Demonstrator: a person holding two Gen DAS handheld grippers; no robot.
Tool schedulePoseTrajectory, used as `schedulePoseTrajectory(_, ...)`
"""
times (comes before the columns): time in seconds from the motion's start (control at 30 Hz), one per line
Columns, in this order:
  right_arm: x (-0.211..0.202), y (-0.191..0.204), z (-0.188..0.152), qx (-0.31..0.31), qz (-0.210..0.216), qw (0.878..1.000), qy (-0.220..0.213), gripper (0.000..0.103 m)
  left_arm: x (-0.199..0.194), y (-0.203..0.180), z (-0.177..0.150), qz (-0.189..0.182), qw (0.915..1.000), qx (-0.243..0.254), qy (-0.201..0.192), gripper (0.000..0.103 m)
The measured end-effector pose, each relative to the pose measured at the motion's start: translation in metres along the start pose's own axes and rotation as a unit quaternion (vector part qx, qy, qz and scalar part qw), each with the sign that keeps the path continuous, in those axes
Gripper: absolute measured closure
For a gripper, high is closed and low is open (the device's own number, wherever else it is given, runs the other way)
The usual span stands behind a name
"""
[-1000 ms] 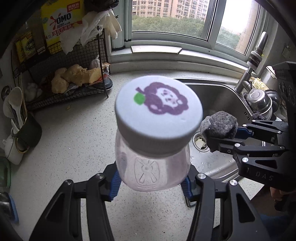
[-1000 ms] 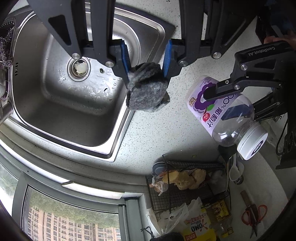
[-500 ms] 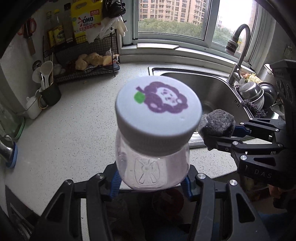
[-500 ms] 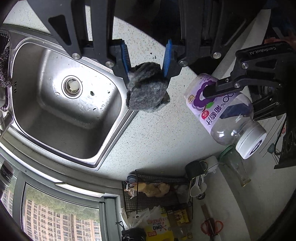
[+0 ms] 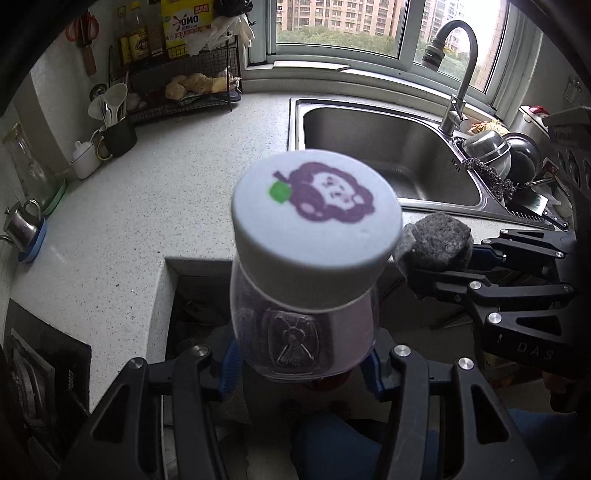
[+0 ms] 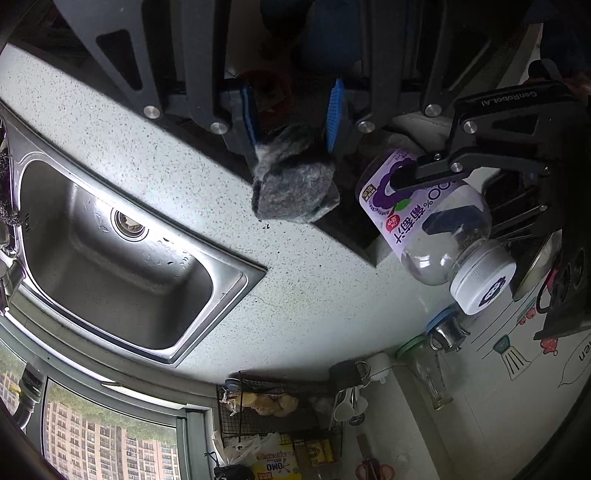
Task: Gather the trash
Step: 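Carry the juice bottle and scouring pad down toward the red bin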
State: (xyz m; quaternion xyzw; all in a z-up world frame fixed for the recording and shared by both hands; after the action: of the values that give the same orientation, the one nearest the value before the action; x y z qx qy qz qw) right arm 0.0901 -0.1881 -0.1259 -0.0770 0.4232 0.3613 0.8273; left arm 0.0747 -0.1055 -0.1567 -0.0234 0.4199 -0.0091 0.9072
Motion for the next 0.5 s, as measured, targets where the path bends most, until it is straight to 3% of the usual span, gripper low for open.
schedulePoseTrajectory(0.2,0.007,0.003,-0.021,0.015,-0.007,1.000,0.020,0.074,0.010,-0.005,-0.027,-0.015,0.9996,0.003,0.024,0.052)
schedulePoseTrajectory(0.37,0.017,-0.002,-0.047,0.037,-0.015,0.998,0.043,0.074,0.032,-0.005,-0.052,-0.031,0.9979,-0.018,0.054,0.052)
schedulePoseTrajectory(0.5,0.036,-0.008,-0.068,0.052,-0.019,0.997,0.061,0.074,0.059,-0.007,-0.075,-0.038,0.9961,-0.006,0.080,0.052)
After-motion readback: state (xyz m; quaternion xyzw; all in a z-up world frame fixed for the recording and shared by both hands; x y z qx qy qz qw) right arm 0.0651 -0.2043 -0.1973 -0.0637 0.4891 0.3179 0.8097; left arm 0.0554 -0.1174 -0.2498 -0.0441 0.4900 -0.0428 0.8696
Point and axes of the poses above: each gripper's, at about its wrist camera, not at the fingertips, and x roughly the way its jaws point, y to its left, z to its top, the point moved 8 cm from there along x, roughly the way its jaws point, and after that the axes turned 9 degrees about -y, right-handed, at the moved point
